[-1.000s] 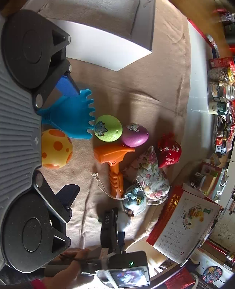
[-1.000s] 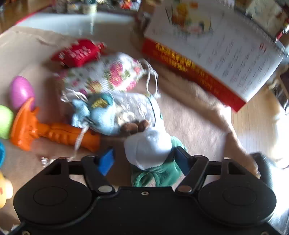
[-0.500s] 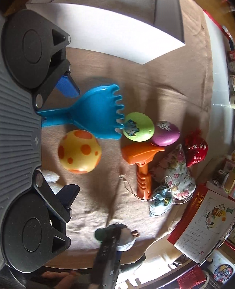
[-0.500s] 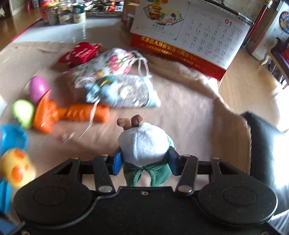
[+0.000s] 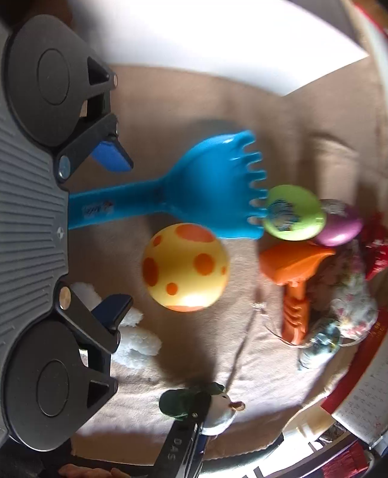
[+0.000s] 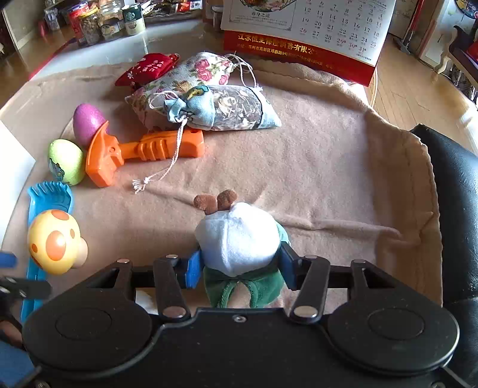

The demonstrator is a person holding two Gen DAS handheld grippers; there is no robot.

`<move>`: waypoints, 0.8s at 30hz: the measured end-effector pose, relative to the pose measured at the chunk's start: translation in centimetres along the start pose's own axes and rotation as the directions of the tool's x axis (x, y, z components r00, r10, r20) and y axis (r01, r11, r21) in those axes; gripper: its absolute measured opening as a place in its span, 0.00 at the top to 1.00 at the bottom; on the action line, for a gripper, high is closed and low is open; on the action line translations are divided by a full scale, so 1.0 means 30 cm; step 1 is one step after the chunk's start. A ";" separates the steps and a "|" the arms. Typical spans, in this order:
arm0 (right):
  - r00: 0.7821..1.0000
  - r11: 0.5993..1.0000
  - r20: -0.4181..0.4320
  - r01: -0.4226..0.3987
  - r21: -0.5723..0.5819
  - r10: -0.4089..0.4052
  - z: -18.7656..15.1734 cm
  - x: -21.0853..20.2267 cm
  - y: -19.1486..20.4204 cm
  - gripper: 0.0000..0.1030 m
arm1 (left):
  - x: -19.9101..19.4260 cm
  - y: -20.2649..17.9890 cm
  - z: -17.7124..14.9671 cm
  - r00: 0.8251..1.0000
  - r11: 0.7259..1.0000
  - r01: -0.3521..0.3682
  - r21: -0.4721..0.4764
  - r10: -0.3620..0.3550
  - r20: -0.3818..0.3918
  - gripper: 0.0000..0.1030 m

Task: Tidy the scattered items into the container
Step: 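Grasp the blue toy rake handle with the left tool while the right tool holds the plush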

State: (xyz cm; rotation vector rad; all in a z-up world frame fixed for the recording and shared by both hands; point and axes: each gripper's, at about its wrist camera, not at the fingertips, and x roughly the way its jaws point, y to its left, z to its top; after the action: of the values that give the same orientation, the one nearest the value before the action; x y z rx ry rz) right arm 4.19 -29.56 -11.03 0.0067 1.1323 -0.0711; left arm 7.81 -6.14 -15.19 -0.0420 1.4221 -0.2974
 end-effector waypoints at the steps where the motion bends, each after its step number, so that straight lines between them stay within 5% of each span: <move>1: 1.000 1.000 0.001 -0.002 0.004 0.002 0.000 0.001 0.001 0.49 | 0.014 -0.001 0.000 1.000 1.000 -0.011 0.006 0.011 -0.003 0.23; 10: 1.000 1.000 -0.016 -0.011 0.012 0.011 -0.005 0.024 0.008 0.47 | 0.061 0.017 0.031 0.999 0.999 -0.040 0.002 0.040 0.032 0.26; 13: 1.000 1.000 -0.018 -0.005 0.009 0.005 -0.001 0.028 0.013 0.46 | 0.055 0.012 0.032 0.996 0.997 -0.066 0.025 0.065 0.054 0.40; 15: 1.000 1.000 -0.020 0.002 0.006 -0.001 0.002 0.033 0.016 0.46 | 0.048 0.008 0.031 0.993 0.994 -0.098 0.049 0.094 0.071 0.69; 18: 1.000 1.000 -0.024 0.011 0.004 -0.011 0.003 0.041 0.017 0.44 | 0.040 0.028 0.026 0.991 0.995 -0.093 -0.039 0.096 0.092 0.76; 24: 1.000 1.000 -0.015 0.001 0.017 -0.001 0.000 0.034 0.013 0.44 | 0.018 0.029 0.025 0.989 0.994 -0.089 -0.065 0.096 0.117 0.76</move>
State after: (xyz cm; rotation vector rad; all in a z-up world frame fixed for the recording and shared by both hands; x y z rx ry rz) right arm 4.64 -29.22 -11.95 0.0219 1.1472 -0.0816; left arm 8.78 -5.54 -15.78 -0.0417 1.3094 -0.1728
